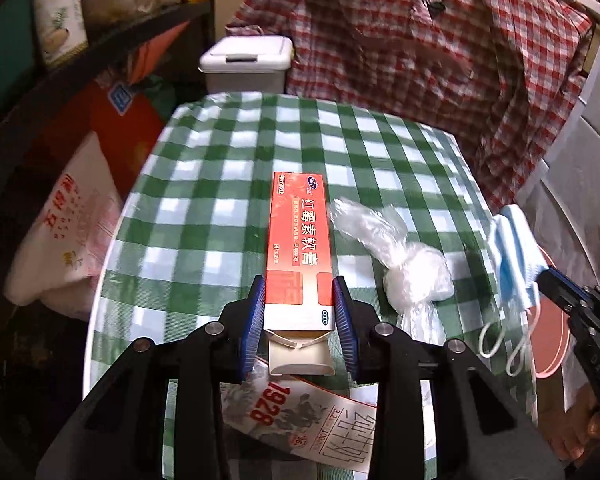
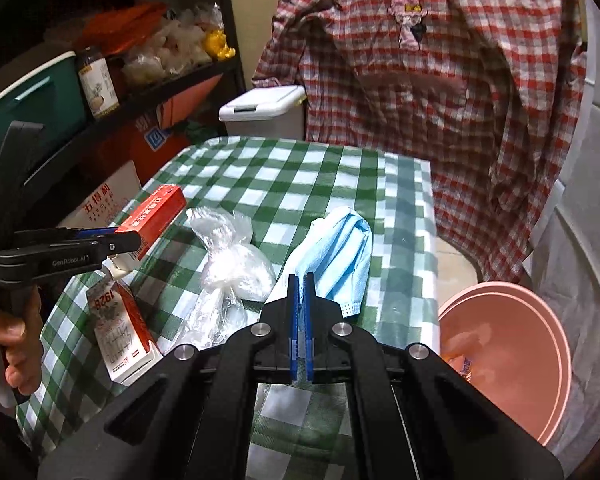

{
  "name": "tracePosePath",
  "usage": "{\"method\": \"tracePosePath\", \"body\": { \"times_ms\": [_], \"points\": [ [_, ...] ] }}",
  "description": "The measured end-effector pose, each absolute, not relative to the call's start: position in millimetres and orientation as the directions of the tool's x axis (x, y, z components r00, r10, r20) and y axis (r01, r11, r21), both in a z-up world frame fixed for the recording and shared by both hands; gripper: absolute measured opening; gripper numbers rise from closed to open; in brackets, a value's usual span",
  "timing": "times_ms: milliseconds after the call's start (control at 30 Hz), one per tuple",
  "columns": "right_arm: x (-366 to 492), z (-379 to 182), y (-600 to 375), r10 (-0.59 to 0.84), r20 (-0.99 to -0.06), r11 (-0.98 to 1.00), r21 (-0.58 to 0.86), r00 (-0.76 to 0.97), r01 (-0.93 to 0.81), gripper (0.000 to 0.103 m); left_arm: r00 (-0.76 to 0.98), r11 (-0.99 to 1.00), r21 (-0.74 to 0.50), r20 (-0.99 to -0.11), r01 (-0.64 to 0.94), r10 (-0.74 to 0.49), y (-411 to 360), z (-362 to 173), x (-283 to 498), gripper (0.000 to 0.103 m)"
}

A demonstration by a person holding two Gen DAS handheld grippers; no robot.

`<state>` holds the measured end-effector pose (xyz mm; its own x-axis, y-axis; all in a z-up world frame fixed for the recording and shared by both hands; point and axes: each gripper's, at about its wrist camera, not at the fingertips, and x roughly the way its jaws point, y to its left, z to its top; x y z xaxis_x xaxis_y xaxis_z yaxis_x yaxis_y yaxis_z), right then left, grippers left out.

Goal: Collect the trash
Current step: 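Carry the toothpaste box and mask over the pink bucket with both tools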

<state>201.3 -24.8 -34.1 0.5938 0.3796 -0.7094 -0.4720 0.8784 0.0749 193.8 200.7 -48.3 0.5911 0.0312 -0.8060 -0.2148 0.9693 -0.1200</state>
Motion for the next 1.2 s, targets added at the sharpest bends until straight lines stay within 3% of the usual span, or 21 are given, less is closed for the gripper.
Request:
{"method": "tracePosePath", "body": {
  "times_ms": [633,1200],
  "points": [
    [174,21,-73,0.382,-0.589,0.902,0.073,0.712,-0.425,0.002,0.740,0.974,-0.122,-0.669,-0.189,0.059,168,6,158,0.034],
    [156,48,-123,0.350,-0.540,0.929,0.095,0.766,-0.357,0.003,0.784,0.982,-0.122,-0.620,-0.146,0.040,126,28,141,0.034]
  ]
}}
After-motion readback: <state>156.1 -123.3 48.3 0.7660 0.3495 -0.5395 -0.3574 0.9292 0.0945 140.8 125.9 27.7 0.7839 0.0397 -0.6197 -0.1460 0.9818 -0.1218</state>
